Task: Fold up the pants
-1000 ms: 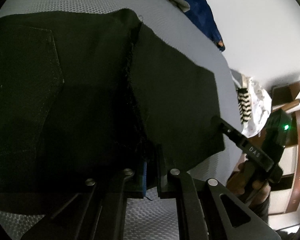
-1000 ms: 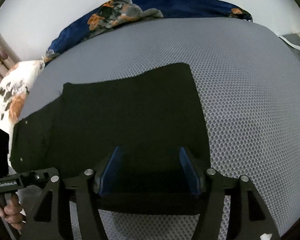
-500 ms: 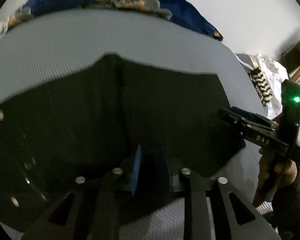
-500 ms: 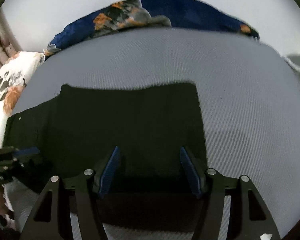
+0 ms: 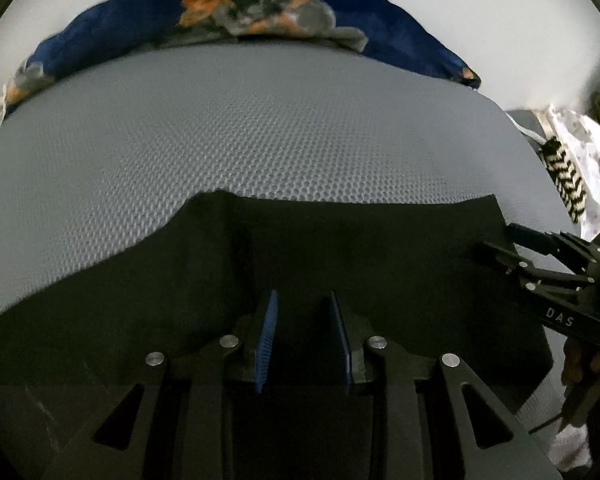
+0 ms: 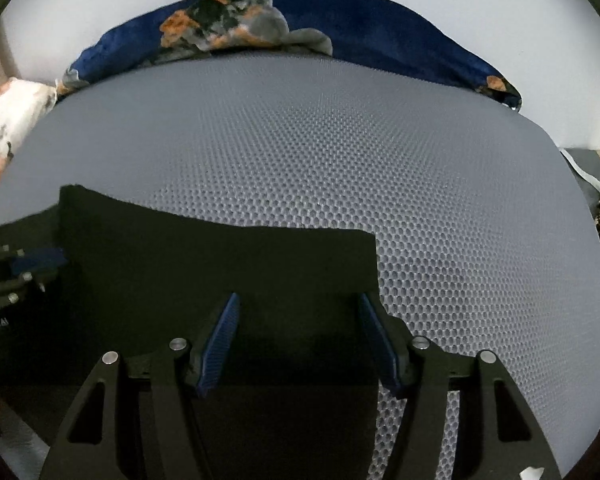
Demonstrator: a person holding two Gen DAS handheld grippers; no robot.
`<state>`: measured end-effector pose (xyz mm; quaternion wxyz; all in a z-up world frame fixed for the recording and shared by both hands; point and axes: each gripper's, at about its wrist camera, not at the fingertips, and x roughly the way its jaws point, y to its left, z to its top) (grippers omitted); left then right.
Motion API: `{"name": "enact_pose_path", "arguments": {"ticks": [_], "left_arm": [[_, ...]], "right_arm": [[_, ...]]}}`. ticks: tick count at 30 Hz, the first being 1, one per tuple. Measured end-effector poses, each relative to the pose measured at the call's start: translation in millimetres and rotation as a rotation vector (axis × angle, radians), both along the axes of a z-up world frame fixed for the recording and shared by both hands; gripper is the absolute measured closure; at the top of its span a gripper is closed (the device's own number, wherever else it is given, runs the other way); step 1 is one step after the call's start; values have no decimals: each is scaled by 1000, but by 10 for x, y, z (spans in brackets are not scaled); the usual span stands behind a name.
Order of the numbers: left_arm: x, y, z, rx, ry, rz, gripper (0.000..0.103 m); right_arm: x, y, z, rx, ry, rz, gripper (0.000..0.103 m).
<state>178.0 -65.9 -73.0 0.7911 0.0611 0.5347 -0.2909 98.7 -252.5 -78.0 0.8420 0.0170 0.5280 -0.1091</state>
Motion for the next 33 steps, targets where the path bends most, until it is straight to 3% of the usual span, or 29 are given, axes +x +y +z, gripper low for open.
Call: {"name": "enact_pose_path", "arguments": {"ticks": [7,18,22,30,33], "left_arm": [[-61,10,30,25,-2,-6,74],[-658,158,27,63,13,6,68],[-878,237,26,80,-27,-17,65],[-986,450,53,43,-4,24,63],[-981,601,100,-4,31,45,63]], "right_arm": [[-4,14,-31,-7,11,-3,44],[-306,162,66,-4,5,7,44],[-461,233,63,9,16,7,44],[-754,336,1,15,41,3,43],[-824,414,-8,3,47,19,42]]}}
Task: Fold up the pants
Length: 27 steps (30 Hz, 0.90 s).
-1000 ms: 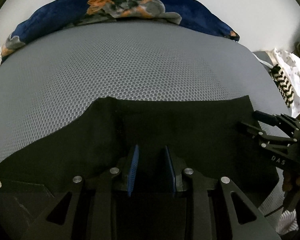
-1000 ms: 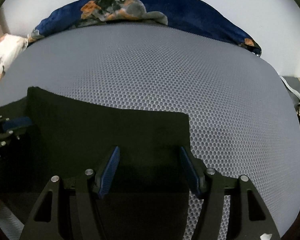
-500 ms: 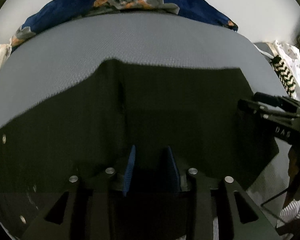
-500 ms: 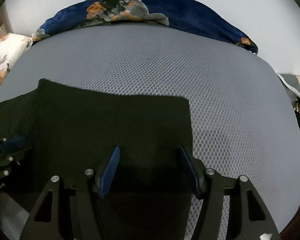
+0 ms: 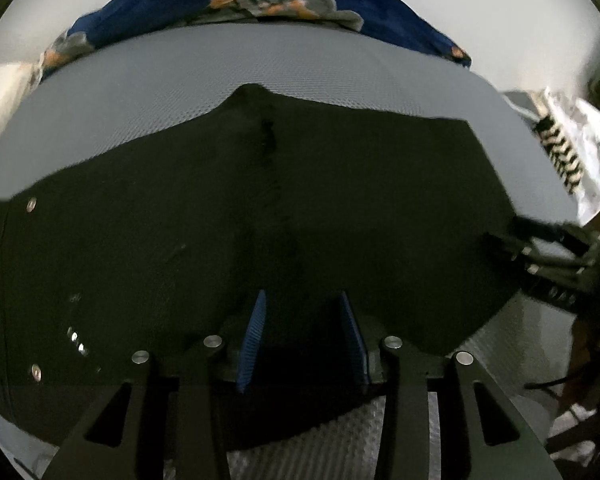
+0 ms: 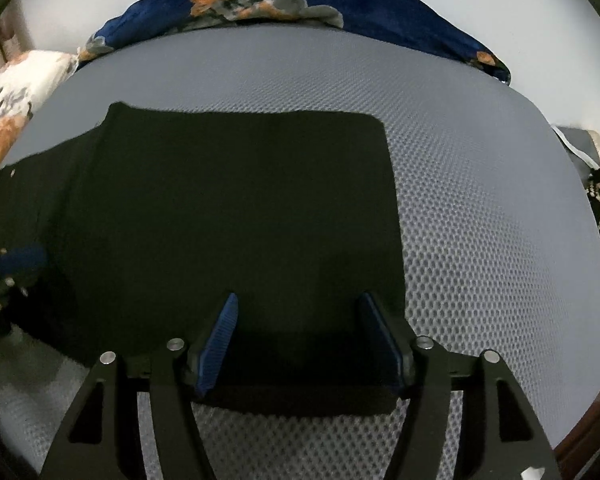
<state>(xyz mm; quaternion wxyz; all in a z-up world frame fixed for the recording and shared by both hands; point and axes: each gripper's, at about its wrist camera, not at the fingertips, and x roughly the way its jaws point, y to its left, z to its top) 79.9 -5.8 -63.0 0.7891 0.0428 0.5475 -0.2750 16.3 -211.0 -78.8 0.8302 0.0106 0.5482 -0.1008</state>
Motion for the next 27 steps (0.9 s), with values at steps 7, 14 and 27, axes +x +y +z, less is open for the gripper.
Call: {"name": "enact_pose_path", "arguments": {"ticks": [7,14,27], "left_arm": [[58,648,290,-46,-14,103,56],[184,1469,568,-38,-62,226,44],[586,2648,247,-180,97,324,38]], "right_arm": [[-35,215,-11,20,10,44,42],[72,714,-56,68,21,137,40],[389,1306,-18,183,35,227,38]]}}
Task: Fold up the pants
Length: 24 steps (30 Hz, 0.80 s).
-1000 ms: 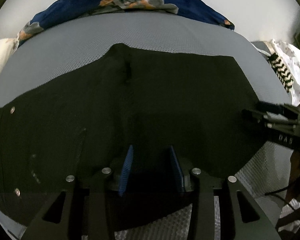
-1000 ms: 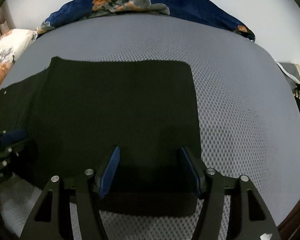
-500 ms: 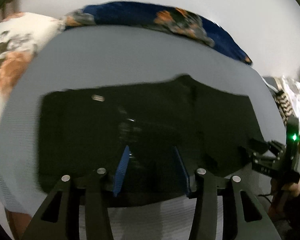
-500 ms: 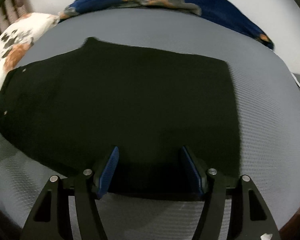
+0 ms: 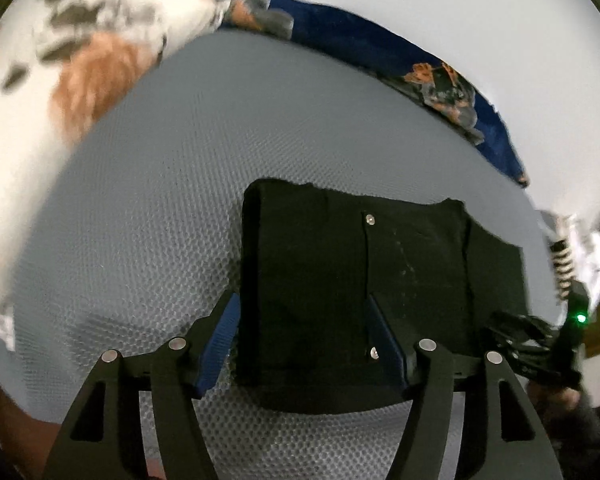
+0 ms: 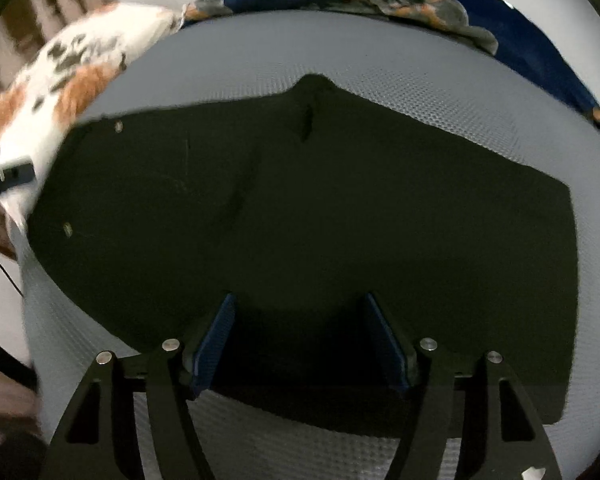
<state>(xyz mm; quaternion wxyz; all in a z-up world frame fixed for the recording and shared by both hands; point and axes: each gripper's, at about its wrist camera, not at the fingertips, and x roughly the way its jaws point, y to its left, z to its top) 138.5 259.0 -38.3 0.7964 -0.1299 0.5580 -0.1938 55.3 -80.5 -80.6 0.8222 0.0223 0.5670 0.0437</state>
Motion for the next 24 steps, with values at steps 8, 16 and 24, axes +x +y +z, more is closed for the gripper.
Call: {"name": "enact_pose_path", "arguments": {"ticks": [8,16,24], "left_arm": [[220,379,-433,-230,154,-28,38],[350,500,-676,-324,192,-88,38],[455,548,-739,-406,186,-107,39]], "right_arm": [[167,-111,268,47,-45,-112,37],[425,-161,361,12,-40,-187,36],[559,-29,322,-39,-15,-182,35]]}}
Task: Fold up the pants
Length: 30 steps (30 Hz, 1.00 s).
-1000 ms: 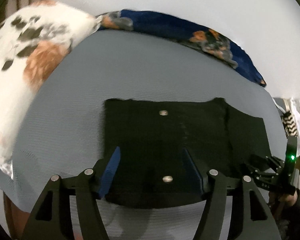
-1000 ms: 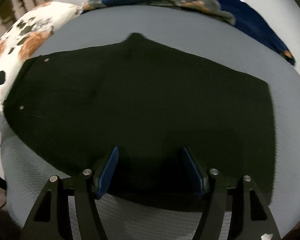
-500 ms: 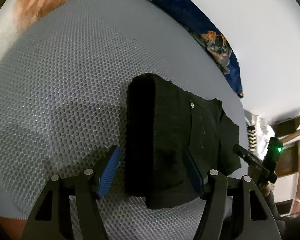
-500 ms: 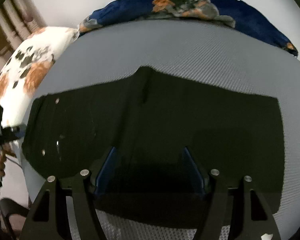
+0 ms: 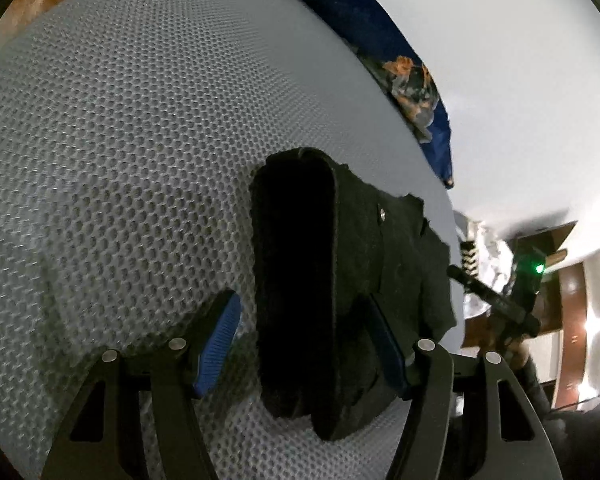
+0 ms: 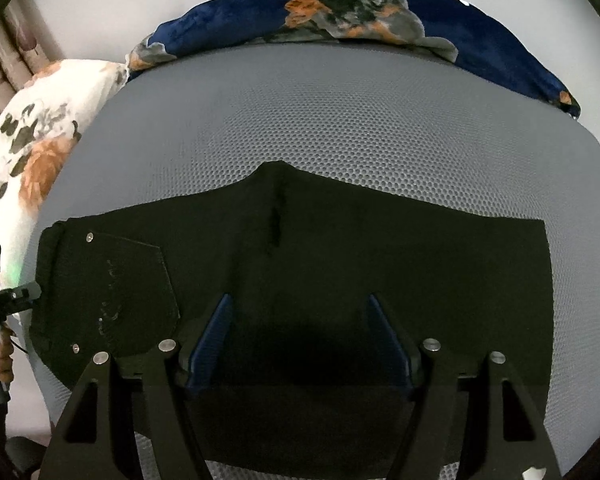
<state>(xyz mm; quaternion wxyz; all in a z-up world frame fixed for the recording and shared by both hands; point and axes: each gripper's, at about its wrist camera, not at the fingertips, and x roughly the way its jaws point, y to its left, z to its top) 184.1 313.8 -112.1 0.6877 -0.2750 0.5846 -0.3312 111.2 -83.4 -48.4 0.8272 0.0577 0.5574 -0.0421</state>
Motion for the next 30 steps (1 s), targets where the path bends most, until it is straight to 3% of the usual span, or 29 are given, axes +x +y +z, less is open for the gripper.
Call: {"name": "enact_pose_path", "arguments": {"ticks": [9,11,12,21,30], "left_arm": [[160,-183,-97,-120,44,-25,42],[216,-270,-139,-132,33,-41,56],[244,-312,-164,-129,32,-46,61],[196,-459,-8,-18,17,-10,69],[-13,-766,609,80,-43,48,79]], "right_arm": [[26,-20,24,-13,-6,-14,35],[27,-50,21,-6,-7,-26,35],[30,-65,19,-1,-6,-30,35],[-70,-212,60,15,-33,-69,35],[-205,-457,122,51,-75,-100,35]]}}
